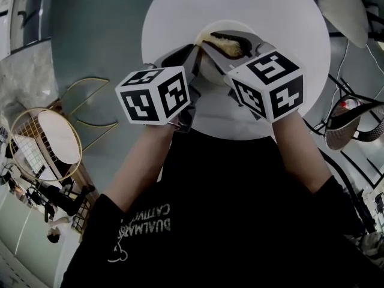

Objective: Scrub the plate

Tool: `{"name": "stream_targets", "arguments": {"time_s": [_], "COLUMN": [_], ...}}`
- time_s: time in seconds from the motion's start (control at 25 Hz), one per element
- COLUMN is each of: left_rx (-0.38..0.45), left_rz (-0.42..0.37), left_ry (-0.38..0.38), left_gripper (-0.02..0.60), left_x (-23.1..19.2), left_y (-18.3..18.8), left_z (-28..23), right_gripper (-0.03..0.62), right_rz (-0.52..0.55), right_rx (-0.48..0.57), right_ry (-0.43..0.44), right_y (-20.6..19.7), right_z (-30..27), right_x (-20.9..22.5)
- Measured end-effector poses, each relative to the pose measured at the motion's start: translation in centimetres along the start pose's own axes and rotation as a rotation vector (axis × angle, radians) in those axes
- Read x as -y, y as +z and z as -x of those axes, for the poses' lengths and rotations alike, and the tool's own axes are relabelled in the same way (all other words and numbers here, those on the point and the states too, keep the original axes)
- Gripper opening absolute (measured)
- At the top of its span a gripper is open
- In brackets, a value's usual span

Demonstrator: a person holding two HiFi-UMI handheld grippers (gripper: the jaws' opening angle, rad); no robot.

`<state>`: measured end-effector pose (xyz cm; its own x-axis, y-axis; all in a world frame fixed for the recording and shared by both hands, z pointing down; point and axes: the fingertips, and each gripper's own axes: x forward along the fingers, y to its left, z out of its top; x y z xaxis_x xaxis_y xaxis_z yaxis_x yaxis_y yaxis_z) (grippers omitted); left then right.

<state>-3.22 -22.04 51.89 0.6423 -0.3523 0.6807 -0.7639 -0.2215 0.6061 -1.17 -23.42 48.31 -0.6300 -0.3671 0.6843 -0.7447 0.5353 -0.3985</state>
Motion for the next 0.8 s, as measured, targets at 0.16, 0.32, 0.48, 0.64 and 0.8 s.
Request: {"name": "stream_targets", "arguments": {"time_s": [0.16, 0.32, 0.48, 0.64, 0.8], "left_rx": [0.009, 0.000, -0.006, -0.010, -0.010], "left_rz": [-0.003, 0.021, 0.031, 0.030, 0.012], "left_ry": [0.004, -0.011, -0.019, -0.028, -0.022], "left_gripper": [0.034, 0.037, 0.037, 0.037, 0.037], "left_x": [0.1, -0.1, -0.1, -0.1, -0.1], "left_y": [-0.1, -0.2, -0.2, -0.1, 0.2], "left_z": [0.0, 0.2, 0.3, 0.2, 0.0], "right_gripper": [0.086, 0.079, 0.081, 0.081, 0.080], "right_rz": [0.038, -0.010, 0.005, 0.009, -0.015], "right_rx": [-0.020, -0.037, -0.060, -0.072, -0.078], "right_ry": [0.008, -0.064, -0.135, -0.188, -0.219], "right_y": [-0.1, -0.4, -0.7, -0.8, -1.0], "right_z": [-0.1, -0.3, -0.1, 0.3, 0.9], "right_x": [0.3, 0.9, 1.4, 2.2, 3.2]}}
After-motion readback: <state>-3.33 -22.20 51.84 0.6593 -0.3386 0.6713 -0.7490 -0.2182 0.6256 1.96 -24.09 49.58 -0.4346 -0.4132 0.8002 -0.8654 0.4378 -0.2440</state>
